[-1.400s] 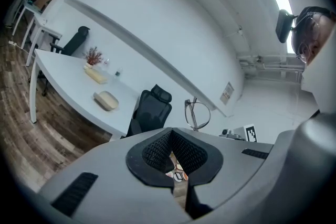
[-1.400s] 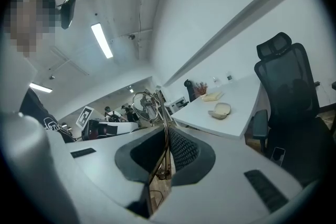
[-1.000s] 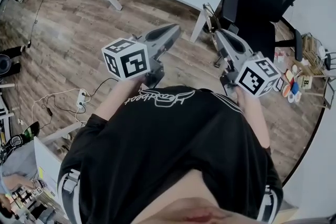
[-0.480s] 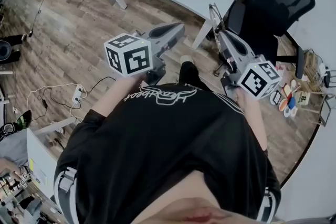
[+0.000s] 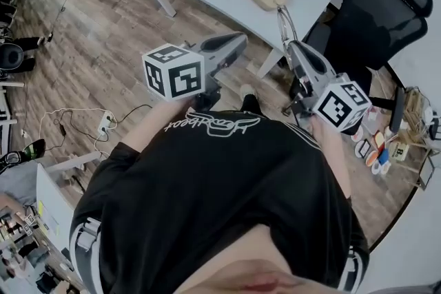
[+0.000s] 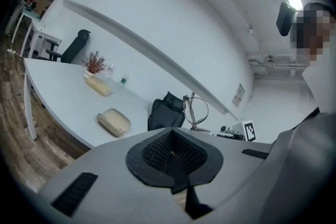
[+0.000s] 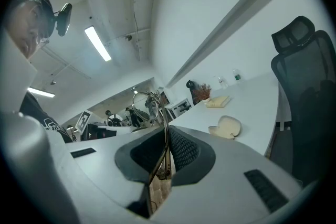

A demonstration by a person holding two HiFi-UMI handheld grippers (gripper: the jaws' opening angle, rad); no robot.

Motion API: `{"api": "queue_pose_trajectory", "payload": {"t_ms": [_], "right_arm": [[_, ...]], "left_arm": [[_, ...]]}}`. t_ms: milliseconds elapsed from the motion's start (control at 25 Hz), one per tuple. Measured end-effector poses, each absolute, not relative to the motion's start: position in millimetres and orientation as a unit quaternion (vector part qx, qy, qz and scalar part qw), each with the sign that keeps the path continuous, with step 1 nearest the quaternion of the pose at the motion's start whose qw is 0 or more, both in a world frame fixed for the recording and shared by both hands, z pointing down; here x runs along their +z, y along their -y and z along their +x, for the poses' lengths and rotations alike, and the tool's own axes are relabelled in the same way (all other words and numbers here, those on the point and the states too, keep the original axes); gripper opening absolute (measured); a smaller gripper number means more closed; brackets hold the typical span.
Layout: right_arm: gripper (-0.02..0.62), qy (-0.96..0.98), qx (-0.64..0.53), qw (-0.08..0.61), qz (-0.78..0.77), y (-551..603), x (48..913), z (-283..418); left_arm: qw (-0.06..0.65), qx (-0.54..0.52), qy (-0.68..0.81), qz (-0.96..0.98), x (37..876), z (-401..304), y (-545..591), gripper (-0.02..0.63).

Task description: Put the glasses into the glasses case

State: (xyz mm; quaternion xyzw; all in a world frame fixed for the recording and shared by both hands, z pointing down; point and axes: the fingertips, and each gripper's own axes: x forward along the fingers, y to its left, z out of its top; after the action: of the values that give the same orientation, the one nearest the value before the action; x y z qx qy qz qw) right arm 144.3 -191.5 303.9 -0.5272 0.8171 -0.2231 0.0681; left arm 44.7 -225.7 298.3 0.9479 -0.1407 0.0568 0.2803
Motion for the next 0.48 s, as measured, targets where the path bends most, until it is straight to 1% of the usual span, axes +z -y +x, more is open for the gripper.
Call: {"api": "queue_pose_trajectory", "payload": {"t_ms": [480], "right_arm": [[0.026,-0.816,-0.26,0.073,-0.51,293,323,204]], "left_arm": [[0.31,0.084,0.163,0.933,320,104,322,0.006]]}}
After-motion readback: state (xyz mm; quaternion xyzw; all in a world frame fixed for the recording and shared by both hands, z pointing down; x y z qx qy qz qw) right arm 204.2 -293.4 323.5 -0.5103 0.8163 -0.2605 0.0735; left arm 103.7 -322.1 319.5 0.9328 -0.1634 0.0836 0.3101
